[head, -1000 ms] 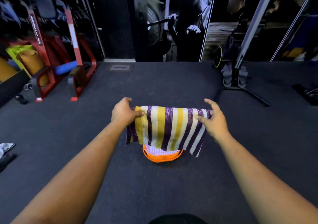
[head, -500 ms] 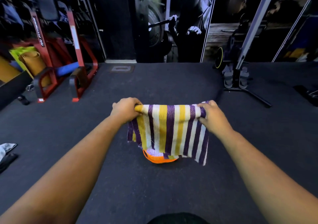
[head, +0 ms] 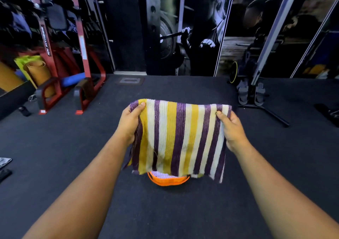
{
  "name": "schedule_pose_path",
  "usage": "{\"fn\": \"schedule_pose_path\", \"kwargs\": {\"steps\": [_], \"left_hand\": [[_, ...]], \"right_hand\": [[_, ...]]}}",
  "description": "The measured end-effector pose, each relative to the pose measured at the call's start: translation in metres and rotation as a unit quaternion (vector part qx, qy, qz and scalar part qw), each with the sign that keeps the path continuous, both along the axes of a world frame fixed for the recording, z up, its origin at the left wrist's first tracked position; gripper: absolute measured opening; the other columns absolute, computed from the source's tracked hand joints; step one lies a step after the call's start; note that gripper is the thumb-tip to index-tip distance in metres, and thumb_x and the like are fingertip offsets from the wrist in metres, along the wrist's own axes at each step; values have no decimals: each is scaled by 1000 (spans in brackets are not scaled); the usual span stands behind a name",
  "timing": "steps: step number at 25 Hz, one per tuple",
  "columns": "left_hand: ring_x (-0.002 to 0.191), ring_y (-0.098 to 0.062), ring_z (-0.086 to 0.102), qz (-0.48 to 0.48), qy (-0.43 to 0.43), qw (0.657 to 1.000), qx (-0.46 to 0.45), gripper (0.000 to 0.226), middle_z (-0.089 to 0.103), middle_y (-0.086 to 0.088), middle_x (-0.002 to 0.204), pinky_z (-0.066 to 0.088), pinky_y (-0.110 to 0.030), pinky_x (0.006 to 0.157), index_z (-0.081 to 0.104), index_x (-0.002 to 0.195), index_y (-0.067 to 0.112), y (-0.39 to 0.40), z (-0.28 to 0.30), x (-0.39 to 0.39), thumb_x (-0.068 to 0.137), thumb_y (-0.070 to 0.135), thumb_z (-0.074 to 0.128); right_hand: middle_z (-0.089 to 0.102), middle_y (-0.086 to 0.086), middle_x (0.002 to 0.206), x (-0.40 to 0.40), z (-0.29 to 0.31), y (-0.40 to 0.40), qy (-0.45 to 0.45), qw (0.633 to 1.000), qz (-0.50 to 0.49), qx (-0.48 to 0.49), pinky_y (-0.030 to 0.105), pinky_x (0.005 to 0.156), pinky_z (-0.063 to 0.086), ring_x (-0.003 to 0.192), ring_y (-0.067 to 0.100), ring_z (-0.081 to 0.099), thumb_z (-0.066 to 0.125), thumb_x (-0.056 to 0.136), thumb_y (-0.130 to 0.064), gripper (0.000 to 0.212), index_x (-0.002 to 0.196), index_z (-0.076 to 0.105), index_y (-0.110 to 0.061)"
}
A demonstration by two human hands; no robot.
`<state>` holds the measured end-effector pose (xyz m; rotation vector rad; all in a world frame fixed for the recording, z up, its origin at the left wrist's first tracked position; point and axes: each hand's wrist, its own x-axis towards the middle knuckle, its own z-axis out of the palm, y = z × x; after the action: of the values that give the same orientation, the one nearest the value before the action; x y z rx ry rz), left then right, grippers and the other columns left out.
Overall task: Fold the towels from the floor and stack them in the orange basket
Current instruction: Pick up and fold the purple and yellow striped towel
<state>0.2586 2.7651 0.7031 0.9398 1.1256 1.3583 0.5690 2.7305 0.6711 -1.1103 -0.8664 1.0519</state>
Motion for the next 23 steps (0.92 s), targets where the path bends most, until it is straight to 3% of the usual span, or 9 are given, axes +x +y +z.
{"fn": "schedule_pose_path", "kwargs": {"steps": [3, 6, 10, 13, 16, 18, 21, 23], "left_hand": [[74, -19, 75, 18, 7, 998, -51, 13, 79, -9, 88, 60, -30, 63, 73, 96, 12, 5, -13, 7, 98, 24, 67], [75, -22, 74, 35, 5, 997, -75, 16, 78, -12, 89, 63, -38, 71, 72, 98, 8, 7, -28, 14, 97, 24, 68], [80, -20, 72, 129, 45, 989, -62, 11, 77, -6, 88, 62, -46, 81, 71, 89, 15, 4, -58, 36, 95, 25, 70], [82, -12, 66, 165, 52, 984, -47, 14, 73, 4, 85, 57, -38, 83, 70, 92, 14, -6, -79, 66, 97, 27, 66], [86, -7, 68, 73, 28, 996, -40, 21, 74, 3, 93, 54, -24, 78, 67, 108, 10, -13, -85, 97, 103, 29, 59], [99, -13, 73, -3, -29, 998, -47, 29, 76, -2, 107, 57, -29, 86, 64, 118, 14, -8, -87, 104, 99, 35, 66], [98, -28, 74, 24, -54, 995, -86, 30, 77, -9, 100, 60, -37, 84, 64, 110, 9, 34, -97, 72, 87, 18, 81], [94, -36, 74, 58, -72, 988, -123, 16, 76, -15, 92, 62, -41, 81, 66, 101, 4, 63, -101, 45, 88, 6, 76]], "right_hand": [[77, 2, 111, 6, -15, 12, -75, 997, -13, -27, 44, 99, 55, 105, 20, 73, 61, 101, -27, 15, 114, 68, -22], [77, -2, 105, 9, -26, 17, -121, 991, -49, -38, 47, 98, 55, 100, 17, 73, 63, 99, -30, 14, 110, 68, -23], [71, -8, 88, -17, -30, 12, -252, 954, -162, -35, 43, 87, 56, 86, 14, 68, 60, 99, -32, 13, 100, 63, -19], [72, -1, 88, -59, -42, 6, -289, 934, -212, -6, 40, 76, 54, 84, 25, 68, 59, 98, -34, 20, 105, 66, -16], [76, -4, 110, -109, -65, 11, -347, 933, -92, 26, 33, 82, 55, 99, 14, 70, 59, 98, -31, 28, 123, 68, -24], [69, -9, 126, -132, -73, 17, -353, 933, 54, 42, 25, 98, 49, 119, 4, 62, 56, 101, -15, 34, 132, 62, -29], [53, -1, 149, -142, -87, 38, -313, 923, 199, 100, 24, 120, 30, 144, 6, 41, 45, 98, -7, 45, 140, 57, -18], [62, 3, 141, -141, -94, 52, -243, 949, 194, 48, 28, 118, 35, 140, 11, 49, 44, 93, 0, 45, 127, 68, -17]]}}
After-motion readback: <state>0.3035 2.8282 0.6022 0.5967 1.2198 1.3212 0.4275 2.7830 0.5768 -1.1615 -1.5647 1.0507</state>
